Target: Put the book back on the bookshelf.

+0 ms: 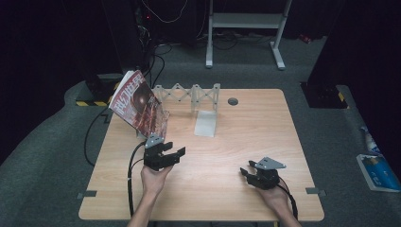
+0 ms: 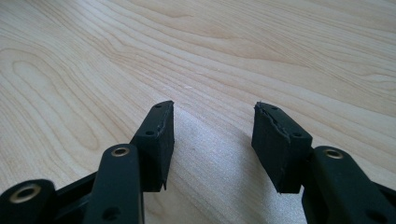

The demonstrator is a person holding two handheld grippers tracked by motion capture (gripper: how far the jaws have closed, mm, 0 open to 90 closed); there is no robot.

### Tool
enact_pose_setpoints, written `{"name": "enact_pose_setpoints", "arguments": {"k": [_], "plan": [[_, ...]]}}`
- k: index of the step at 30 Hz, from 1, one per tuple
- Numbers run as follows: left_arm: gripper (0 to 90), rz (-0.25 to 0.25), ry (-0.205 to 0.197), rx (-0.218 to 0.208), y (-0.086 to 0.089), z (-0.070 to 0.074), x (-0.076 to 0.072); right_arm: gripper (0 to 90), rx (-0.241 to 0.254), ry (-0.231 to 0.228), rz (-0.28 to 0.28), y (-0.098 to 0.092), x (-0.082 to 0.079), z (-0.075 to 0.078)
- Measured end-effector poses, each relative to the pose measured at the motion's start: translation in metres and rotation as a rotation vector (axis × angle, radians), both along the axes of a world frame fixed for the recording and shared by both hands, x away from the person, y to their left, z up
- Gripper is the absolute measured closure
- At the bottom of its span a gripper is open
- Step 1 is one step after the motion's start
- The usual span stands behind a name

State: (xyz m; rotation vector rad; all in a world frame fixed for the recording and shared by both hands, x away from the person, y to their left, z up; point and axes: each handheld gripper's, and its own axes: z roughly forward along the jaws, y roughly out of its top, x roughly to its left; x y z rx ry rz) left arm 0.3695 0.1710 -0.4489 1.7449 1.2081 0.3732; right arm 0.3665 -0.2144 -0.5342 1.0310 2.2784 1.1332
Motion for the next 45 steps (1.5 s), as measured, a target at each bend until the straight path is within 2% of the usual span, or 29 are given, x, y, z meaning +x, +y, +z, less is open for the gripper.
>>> {"name": "enact_pose_setpoints", "arguments": {"k": [4, 14, 27, 29, 36, 45], "plan": [[36.7, -0.007, 0.003, -0.001, -0.004, -0.002, 0.001, 48.8, -0.001, -0.001, 0.001, 0.000, 0.000, 0.000], [37.3, -0.028, 0.009, 0.057, -0.020, -0.011, 0.004, 48.6, 0.001, 0.000, 0.001, 0.000, 0.000, 0.000], [37.9, -0.058, 0.054, 0.098, -0.036, -0.025, 0.009, 48.6, 0.001, 0.000, 0.001, 0.000, 0.000, 0.000], [38.1, -0.064, 0.055, 0.111, -0.038, -0.027, 0.010, 48.6, 0.001, 0.000, 0.001, 0.000, 0.000, 0.000], [39.6, -0.071, 0.071, 0.116, -0.048, -0.036, 0.014, 48.6, 0.001, 0.001, 0.000, 0.000, 0.000, 0.000], [40.5, -0.079, 0.074, 0.157, -0.061, -0.045, 0.019, 48.5, 0.002, 0.002, 0.001, 0.000, 0.000, 0.000]]}}
